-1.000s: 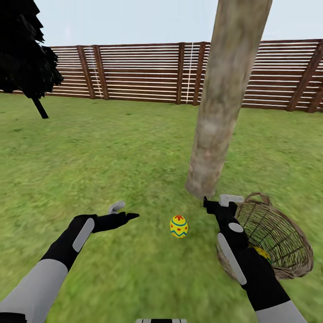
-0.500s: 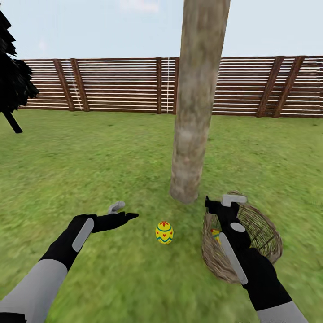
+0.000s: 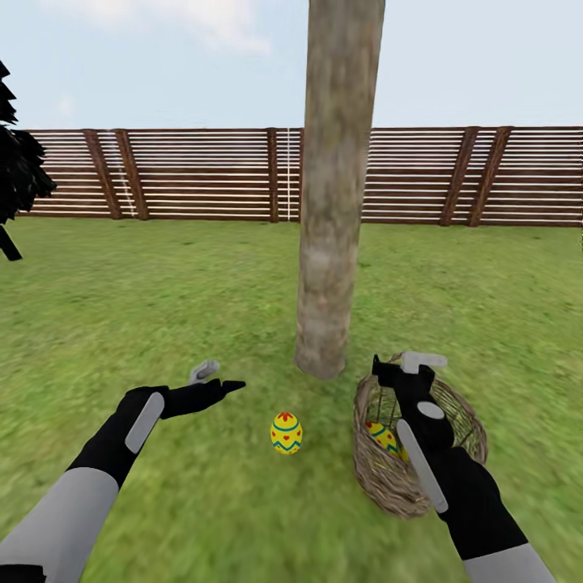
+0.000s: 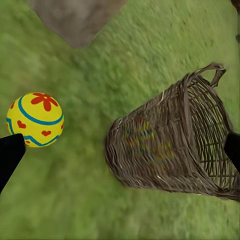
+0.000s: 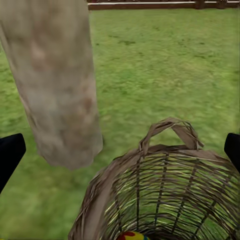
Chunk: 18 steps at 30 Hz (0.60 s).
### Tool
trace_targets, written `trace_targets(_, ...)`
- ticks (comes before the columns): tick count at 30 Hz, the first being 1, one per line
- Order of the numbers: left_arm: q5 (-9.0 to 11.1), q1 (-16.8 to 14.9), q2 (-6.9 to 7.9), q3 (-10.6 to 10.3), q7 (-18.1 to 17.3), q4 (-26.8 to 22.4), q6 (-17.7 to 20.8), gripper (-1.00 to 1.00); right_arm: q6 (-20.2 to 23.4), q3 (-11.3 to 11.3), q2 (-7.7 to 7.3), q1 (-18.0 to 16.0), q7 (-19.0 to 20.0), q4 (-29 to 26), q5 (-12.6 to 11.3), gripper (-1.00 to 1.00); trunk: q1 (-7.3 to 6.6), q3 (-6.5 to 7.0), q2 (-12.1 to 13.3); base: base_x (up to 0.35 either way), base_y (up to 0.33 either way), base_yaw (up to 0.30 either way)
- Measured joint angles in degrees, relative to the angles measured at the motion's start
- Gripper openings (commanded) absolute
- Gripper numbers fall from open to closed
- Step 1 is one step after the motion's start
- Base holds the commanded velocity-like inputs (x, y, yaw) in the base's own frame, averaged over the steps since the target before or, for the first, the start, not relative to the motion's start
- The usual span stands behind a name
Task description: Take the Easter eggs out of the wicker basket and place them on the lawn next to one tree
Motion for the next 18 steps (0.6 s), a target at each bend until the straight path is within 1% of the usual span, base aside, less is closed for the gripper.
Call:
trace_targets(1,0.0,0.0,0.0,0.01,-0.04,0.0,-0.03,1.0,0.01,-0.01,0.0,0.0,0.03,0.31,-0.01,1.0,-0.03,0.22,0.01,0.0,0.0,0.0)
trace_targets(3,-0.05,0.0,-0.03,0.01,-0.11,-0.05,-0.06,1.0,0.11,-0.08,-0.22,0.0,0.05,0.94,-0.05,1.0,-0.02,0.23,0.02,0.0,0.0,0.0)
trace_targets(5,-0.08,0.0,-0.03,0.01,-0.14,-0.07,-0.04,1.0,0.89,-0.66,-0.5,0.0,0.09,1.28,-0.1,1.0,-0.02,0.23,0.02,0.0,0.0,0.0)
trace_targets(7,-0.07,0.0,-0.01,0.02,-0.15,-0.08,-0.06,1.0,2.77,-2.63,-0.62,0.0,0.33,1.45,-0.15,1.0,-0.02,0.23,0.02,0.0,0.0,0.0)
trace_targets(8,-0.04,0.01,-0.01,0.03,-0.16,-0.09,-0.07,1.0,5.04,-5.53,-0.63,-0.01,0.67,1.73,-0.16,1.0,-0.02,0.23,0.02,0.0,0.0,0.0)
trace_targets(10,-0.03,0.0,0.0,0.03,-0.16,-0.09,-0.08,1.0,7.19,-8.38,-0.6,-0.01,1.16,2.47,-0.26,1.0,-0.02,0.23,0.02,0.0,0.0,0.0)
trace_targets(11,-0.03,0.0,0.0,0.03,-0.16,-0.09,-0.08,1.0,8.15,-9.35,-0.58,-0.01,1.29,2.96,-0.31,1.0,-0.02,0.23,0.02,0.0,0.0,0.0)
trace_targets(14,-0.06,0.0,0.0,0.03,-0.16,-0.09,-0.02,1.0,10.38,-10.76,-0.62,-0.05,1.49,4.51,-0.35,1.0,-0.02,0.23,0.02,0.0,0.0,0.0)
trace_targets(15,-0.08,0.0,0.01,0.03,-0.16,-0.09,0.0,1.0,11.52,-11.1,-0.65,-0.15,1.55,5.76,-0.5,1.0,-0.02,0.23,0.02,0.0,0.0,0.0)
trace_targets(17,-0.1,0.0,0.01,0.03,-0.16,-0.09,-0.01,1.0,12.03,-11.24,-0.67,-0.31,1.62,7.81,-0.58,1.0,-0.02,0.23,0.02,0.0,0.0,0.0)
trace_targets(18,-0.1,0.0,-0.03,0.03,-0.16,-0.1,-0.03,1.0,12.19,-11.32,-0.76,-0.51,1.7,10.27,-0.63,1.0,-0.02,0.23,0.02,0.0,0.0,0.0)
